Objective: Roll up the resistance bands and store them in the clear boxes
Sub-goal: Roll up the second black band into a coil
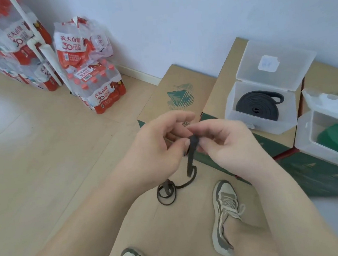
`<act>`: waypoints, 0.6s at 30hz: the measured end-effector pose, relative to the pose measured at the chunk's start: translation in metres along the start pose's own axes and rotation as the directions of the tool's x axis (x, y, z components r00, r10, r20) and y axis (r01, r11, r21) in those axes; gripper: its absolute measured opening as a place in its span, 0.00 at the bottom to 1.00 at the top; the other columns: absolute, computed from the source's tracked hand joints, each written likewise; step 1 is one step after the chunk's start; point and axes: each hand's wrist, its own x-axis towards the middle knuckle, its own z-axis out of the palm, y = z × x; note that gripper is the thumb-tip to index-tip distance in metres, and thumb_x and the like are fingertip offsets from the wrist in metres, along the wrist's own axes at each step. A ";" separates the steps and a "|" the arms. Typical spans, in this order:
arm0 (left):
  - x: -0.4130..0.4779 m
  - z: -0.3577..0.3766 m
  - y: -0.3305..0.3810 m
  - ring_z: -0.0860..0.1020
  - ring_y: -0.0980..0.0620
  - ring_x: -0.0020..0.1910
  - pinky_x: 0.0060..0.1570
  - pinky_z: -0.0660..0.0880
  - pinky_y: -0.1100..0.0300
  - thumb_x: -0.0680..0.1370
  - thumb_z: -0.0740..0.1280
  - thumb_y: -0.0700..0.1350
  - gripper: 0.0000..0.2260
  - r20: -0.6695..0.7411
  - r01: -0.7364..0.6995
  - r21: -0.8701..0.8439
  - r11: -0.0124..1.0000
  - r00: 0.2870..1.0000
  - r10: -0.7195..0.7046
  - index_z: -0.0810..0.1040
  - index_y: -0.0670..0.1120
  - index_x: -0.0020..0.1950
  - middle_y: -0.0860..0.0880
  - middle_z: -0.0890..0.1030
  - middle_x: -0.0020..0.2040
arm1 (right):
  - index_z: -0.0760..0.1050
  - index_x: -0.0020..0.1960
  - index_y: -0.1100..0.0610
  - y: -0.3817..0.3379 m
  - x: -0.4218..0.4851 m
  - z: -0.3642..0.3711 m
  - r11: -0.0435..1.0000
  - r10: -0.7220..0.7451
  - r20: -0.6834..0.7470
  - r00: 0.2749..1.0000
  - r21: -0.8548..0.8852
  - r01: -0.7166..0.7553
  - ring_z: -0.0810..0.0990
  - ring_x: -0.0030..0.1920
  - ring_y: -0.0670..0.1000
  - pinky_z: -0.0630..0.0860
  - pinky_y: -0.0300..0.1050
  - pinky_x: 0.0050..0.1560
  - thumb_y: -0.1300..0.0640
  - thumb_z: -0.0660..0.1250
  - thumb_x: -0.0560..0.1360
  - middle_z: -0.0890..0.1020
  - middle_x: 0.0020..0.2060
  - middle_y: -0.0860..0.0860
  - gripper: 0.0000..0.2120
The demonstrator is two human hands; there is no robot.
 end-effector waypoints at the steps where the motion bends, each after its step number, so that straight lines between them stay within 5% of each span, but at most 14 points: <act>1: 0.003 -0.001 -0.001 0.84 0.55 0.48 0.51 0.81 0.61 0.79 0.69 0.34 0.20 -0.023 0.016 -0.050 0.999 1.000 -0.017 0.80 0.57 0.63 0.54 0.85 0.48 | 0.85 0.60 0.47 0.003 0.001 0.002 0.998 -0.032 0.003 0.999 0.053 0.032 0.87 0.49 0.52 0.83 0.52 0.57 0.69 0.67 0.77 0.88 0.50 0.49 0.22; 5: 0.018 0.000 -0.005 0.85 0.50 0.49 0.55 0.82 0.53 0.79 0.70 0.34 0.18 -0.030 0.036 -0.141 0.989 0.999 -0.041 0.80 0.52 0.64 0.52 0.87 0.49 | 0.85 0.58 0.54 0.009 0.009 -0.001 0.957 -0.063 0.022 0.998 0.286 0.054 0.84 0.44 0.49 0.83 0.46 0.52 0.64 0.77 0.73 0.88 0.46 0.51 0.15; 10: 0.037 0.003 -0.014 0.84 0.52 0.43 0.39 0.78 0.62 0.79 0.71 0.45 0.14 0.077 0.125 -0.102 0.987 0.990 -0.118 0.78 0.57 0.62 0.55 0.84 0.50 | 0.87 0.46 0.49 0.019 0.028 0.005 0.993 -0.058 -0.176 0.983 0.092 0.076 0.86 0.41 0.56 0.84 0.59 0.48 0.61 0.75 0.77 0.88 0.40 0.50 0.07; 13: 0.039 0.003 -0.027 0.82 0.54 0.40 0.35 0.74 0.65 0.72 0.77 0.55 0.13 0.236 0.232 0.238 0.943 0.928 -0.288 0.78 0.58 0.52 0.54 0.83 0.45 | 0.84 0.46 0.51 0.021 0.034 -0.001 0.982 -0.051 -0.292 0.955 0.161 0.102 0.84 0.36 0.54 0.84 0.51 0.43 0.63 0.72 0.79 0.87 0.39 0.53 0.08; 15: 0.036 0.008 -0.039 0.80 0.51 0.41 0.32 0.70 0.62 0.75 0.73 0.50 0.08 0.304 0.224 0.584 0.780 0.831 -0.466 0.74 0.53 0.44 0.52 0.81 0.41 | 0.83 0.48 0.54 0.017 0.037 -0.008 0.957 -0.014 -0.376 0.927 0.264 0.122 0.82 0.32 0.51 0.81 0.43 0.40 0.63 0.69 0.81 0.86 0.39 0.54 0.07; 18: 0.035 0.011 -0.051 0.80 0.47 0.44 0.35 0.70 0.59 0.79 0.65 0.44 0.08 0.269 0.190 0.758 0.624 0.781 -0.564 0.72 0.51 0.41 0.51 0.79 0.41 | 0.81 0.48 0.53 0.015 0.038 -0.012 0.934 0.006 -0.431 0.902 0.324 0.148 0.80 0.31 0.49 0.79 0.39 0.38 0.61 0.67 0.83 0.85 0.38 0.51 0.07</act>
